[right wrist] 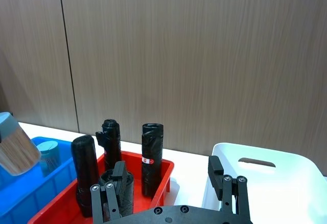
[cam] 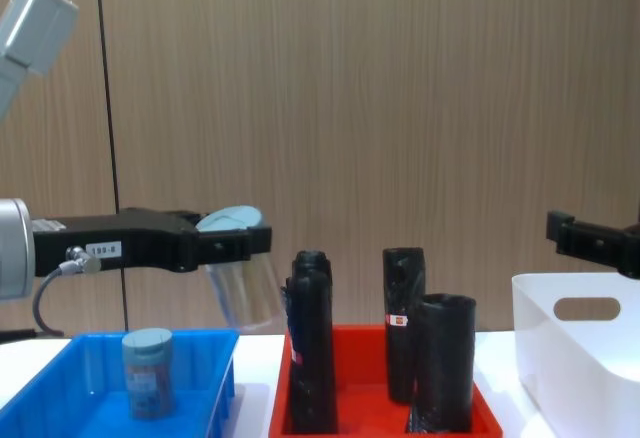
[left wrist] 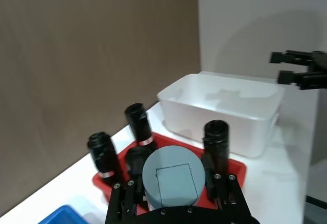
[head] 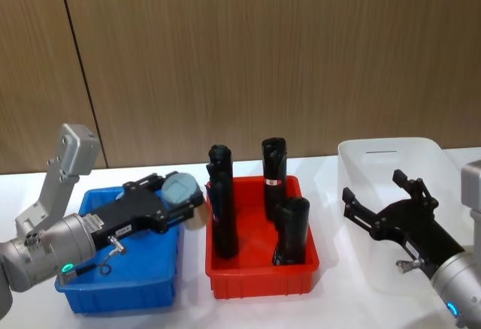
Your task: Pick the cotton swabs from the blue box and place them into the white box.
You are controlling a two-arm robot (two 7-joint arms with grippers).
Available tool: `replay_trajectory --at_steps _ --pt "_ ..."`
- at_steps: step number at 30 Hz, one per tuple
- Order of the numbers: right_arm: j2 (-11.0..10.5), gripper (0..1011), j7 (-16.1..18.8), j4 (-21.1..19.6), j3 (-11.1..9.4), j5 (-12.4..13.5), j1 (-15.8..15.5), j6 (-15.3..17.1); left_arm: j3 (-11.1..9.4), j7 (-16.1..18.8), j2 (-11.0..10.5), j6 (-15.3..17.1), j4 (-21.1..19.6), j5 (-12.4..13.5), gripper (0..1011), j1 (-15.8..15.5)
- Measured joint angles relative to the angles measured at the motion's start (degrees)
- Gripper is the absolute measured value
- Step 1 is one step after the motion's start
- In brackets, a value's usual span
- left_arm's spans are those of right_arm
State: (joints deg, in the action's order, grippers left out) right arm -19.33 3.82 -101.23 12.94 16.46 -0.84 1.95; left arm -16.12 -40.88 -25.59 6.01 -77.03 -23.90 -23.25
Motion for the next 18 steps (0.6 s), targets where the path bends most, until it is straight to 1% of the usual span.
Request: replay_trajectory --at_steps 3,5,6,8,10,11,12,16,18 --pt "0.0 1002 0.0 0.0 0.0 0.0 0.0 0.0 -0.2 -3.7 0.1 -0.4 0.8 -0.3 671 -0.7" --pt "0.0 1002 0.0 0.0 0.0 0.0 0.0 0.0 -0.3 -5.1 0.2 -0.6 1.1 -0.5 671 -1.0" --pt "0.0 1002 0.0 0.0 0.0 0.0 0.0 0.0 -0.4 -6.7 0.3 -0.8 1.4 -0.6 671 -1.2" --pt "0.0 1002 0.0 0.0 0.0 0.0 0.0 0.0 -0.6 -8.8 0.4 -1.1 2.0 -0.8 671 -1.7" --pt "0.0 1002 0.0 0.0 0.0 0.0 0.0 0.0 -0.7 -10.2 0.5 -1.3 2.5 -0.9 671 -2.1" --pt "0.0 1002 0.0 0.0 0.0 0.0 0.0 0.0 -0.8 -11.7 0.6 -1.5 2.9 -1.0 671 -2.4" --pt "0.0 1001 0.0 0.0 0.0 0.0 0.0 0.0 -0.8 -11.7 0.6 -1.5 2.9 -1.0 671 -2.4" --pt "0.0 1001 0.0 0.0 0.0 0.0 0.0 0.0 -1.1 -14.5 0.8 -1.9 4.1 -1.1 671 -3.2" --pt "0.0 1001 0.0 0.0 0.0 0.0 0.0 0.0 -1.1 -14.9 0.8 -2.0 4.2 -1.2 671 -3.4"
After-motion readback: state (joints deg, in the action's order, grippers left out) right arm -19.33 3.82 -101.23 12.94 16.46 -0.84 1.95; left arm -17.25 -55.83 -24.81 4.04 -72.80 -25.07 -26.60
